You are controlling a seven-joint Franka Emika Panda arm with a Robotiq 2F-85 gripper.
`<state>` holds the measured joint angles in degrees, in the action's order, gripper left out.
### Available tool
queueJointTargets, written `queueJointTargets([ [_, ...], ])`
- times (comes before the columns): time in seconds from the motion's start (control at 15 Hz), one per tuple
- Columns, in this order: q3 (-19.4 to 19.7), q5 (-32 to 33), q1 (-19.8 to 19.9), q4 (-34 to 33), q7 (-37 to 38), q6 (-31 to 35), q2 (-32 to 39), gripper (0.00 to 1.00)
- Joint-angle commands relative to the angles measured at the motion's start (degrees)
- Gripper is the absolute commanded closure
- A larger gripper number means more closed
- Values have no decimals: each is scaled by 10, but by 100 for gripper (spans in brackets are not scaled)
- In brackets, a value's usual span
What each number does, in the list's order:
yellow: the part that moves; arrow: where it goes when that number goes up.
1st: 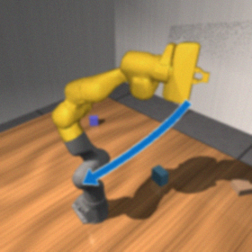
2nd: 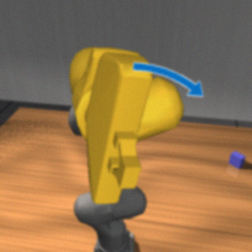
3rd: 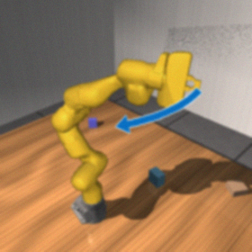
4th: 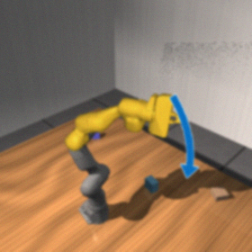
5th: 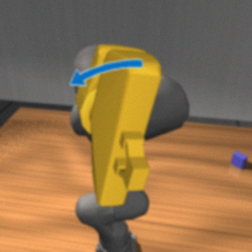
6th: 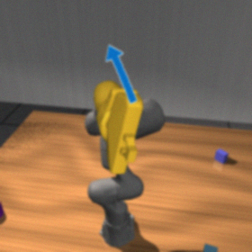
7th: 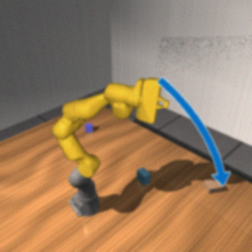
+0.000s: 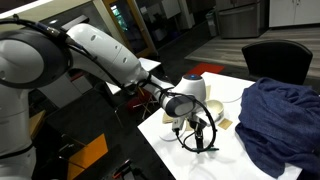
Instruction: Put the pen on the table
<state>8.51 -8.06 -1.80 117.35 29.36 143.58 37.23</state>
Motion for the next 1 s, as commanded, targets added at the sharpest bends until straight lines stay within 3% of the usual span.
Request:
queueJointTargets([
  [0.0,19,17,-27,42,14,5,-64,0],
  [0.47,43,102,-66,130,46,3,-193,0],
  [0.93,8,146,-42,202,31,-4,-330,0],
])
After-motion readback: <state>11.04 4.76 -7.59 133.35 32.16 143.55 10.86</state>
